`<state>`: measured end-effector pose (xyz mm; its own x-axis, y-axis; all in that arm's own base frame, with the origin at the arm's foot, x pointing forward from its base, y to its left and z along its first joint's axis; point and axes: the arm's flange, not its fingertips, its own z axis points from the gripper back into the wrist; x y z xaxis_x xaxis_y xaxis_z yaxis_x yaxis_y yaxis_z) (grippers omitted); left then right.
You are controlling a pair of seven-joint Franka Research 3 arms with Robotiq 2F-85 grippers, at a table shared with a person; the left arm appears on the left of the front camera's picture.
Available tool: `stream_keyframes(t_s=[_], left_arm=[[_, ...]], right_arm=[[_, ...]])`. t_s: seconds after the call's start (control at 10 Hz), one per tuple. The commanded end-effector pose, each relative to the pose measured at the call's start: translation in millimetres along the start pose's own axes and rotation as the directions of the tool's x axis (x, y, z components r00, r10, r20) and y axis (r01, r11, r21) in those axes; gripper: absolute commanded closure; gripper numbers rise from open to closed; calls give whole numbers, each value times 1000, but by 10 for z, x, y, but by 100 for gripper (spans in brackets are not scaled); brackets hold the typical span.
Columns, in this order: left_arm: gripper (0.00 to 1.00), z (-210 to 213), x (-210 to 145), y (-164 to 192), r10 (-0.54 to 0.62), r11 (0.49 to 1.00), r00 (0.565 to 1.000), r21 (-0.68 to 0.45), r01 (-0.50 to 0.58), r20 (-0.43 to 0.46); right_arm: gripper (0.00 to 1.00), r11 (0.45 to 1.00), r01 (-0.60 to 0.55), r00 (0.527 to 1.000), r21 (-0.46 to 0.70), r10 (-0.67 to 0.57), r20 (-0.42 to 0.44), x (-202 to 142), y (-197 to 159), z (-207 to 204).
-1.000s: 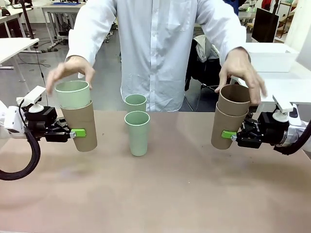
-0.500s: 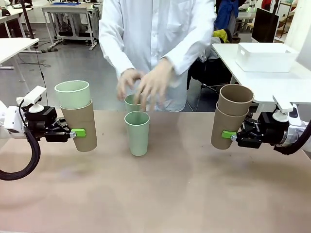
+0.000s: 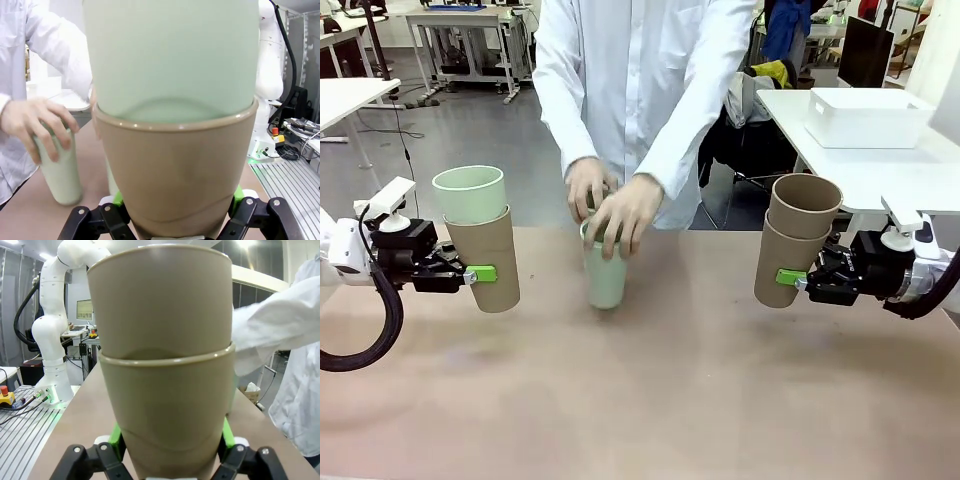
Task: Stack the cups and store them in the basket.
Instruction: Place the stack of Reusable plastic cups into the Pantry Basket.
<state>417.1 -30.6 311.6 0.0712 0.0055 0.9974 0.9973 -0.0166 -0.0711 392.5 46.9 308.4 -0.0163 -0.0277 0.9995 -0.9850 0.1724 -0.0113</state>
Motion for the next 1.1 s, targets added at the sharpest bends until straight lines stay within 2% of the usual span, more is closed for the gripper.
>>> stream_keyframes(t_s=[0.0, 1.0], left_arm=[[15, 4, 31, 5, -4, 1000, 1000, -2, 4, 3], [15, 4, 31, 5, -4, 1000, 1000, -2, 4, 3]], right_arm=[[13, 1000, -11, 1000, -1, 11, 10, 37, -4, 4], [13, 1000, -11, 1000, -1, 11, 10, 37, -4, 4]])
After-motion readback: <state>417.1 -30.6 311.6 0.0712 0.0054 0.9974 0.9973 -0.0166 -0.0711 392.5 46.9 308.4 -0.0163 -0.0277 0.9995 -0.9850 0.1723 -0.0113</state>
